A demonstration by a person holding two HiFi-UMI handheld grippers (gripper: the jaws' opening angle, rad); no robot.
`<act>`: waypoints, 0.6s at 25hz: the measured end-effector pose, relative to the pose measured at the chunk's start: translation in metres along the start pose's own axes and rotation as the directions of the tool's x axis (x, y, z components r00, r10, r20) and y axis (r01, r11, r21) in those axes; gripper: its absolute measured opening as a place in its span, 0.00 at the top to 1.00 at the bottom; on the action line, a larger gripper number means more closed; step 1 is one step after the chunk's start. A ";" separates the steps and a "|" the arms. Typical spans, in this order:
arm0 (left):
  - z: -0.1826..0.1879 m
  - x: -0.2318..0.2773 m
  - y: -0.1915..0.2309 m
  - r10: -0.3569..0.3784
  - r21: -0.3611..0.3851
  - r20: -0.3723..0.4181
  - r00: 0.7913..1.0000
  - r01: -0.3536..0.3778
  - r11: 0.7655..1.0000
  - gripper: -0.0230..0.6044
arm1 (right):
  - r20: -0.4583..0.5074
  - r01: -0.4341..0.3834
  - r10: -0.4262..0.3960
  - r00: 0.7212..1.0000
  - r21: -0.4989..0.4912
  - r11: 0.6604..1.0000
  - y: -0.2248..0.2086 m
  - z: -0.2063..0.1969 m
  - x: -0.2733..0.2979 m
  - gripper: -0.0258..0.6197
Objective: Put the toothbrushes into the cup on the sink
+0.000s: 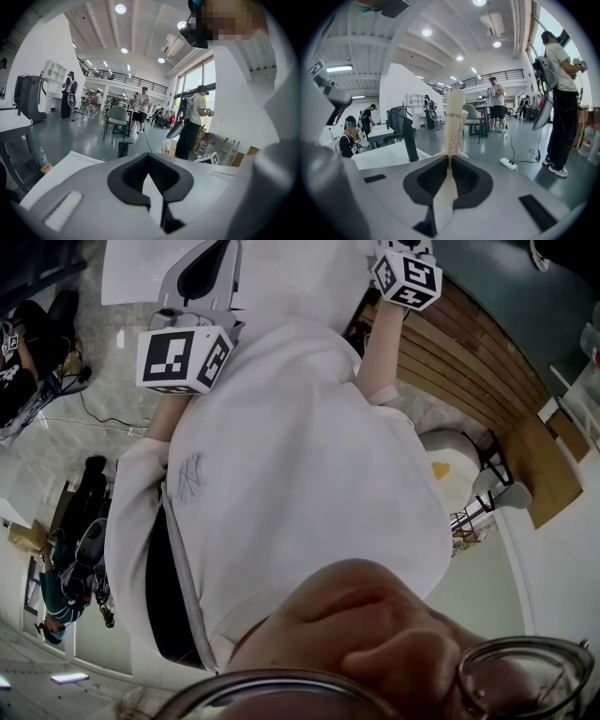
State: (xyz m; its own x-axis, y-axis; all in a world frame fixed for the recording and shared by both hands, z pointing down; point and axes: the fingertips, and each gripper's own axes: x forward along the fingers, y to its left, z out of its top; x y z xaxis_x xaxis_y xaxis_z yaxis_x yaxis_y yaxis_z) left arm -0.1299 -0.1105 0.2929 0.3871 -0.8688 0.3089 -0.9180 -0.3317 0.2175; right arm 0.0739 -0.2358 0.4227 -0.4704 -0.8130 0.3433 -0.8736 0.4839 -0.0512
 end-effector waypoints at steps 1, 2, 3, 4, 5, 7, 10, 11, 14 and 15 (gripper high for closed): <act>-0.001 -0.001 0.001 0.000 -0.002 0.001 1.000 0.000 1.000 0.96 | 0.003 -0.003 0.003 1.000 0.013 1.000 0.001 0.000 0.000 0.94; -0.002 -0.002 0.002 0.000 -0.005 0.001 1.000 0.000 1.000 0.96 | 0.006 0.001 -0.001 1.000 0.026 1.000 0.000 -0.001 -0.001 0.94; -0.003 -0.002 0.003 0.000 -0.009 0.001 1.000 0.000 1.000 0.96 | 0.009 0.011 -0.011 1.000 0.036 0.999 -0.002 0.000 -0.002 0.94; -0.003 -0.001 0.004 -0.001 -0.013 0.001 1.000 0.001 1.000 0.95 | 0.012 0.022 -0.022 1.000 0.044 0.999 -0.004 0.000 -0.004 0.93; -0.004 -0.001 0.004 -0.002 -0.014 0.001 1.000 0.002 1.000 0.96 | 0.016 0.029 -0.029 0.999 0.051 0.998 -0.006 0.001 -0.005 0.87; -0.003 0.000 0.003 -0.009 -0.012 0.002 1.000 0.009 1.000 0.96 | 0.022 0.031 -0.033 0.999 0.064 0.997 -0.007 0.004 -0.008 0.77; -0.002 0.000 0.001 -0.026 -0.008 0.005 1.000 0.026 1.000 0.96 | 0.028 0.033 -0.035 0.999 0.065 0.997 -0.005 0.010 -0.011 0.74; -0.001 -0.001 0.000 -0.032 -0.007 0.006 0.999 0.032 0.999 0.96 | 0.029 0.035 -0.037 0.999 0.064 0.997 -0.004 0.011 -0.012 0.73; 0.000 -0.002 -0.003 -0.048 -0.004 0.012 0.999 0.049 0.999 0.96 | 0.030 0.050 -0.052 0.998 0.067 0.996 -0.003 0.012 -0.018 0.72; 0.000 -0.003 -0.004 -0.053 -0.003 0.014 0.998 0.053 0.999 0.96 | 0.029 0.055 -0.057 0.998 0.066 0.996 -0.003 0.012 -0.020 0.72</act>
State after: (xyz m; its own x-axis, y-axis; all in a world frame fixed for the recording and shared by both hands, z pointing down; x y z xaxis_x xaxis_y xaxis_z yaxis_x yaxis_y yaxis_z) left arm -0.1275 -0.1073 0.2909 0.4343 -0.8547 0.2842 -0.8958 -0.3767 0.2361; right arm 0.0845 -0.2254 0.4047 -0.4233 -0.8482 0.3184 -0.9044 0.4161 -0.0938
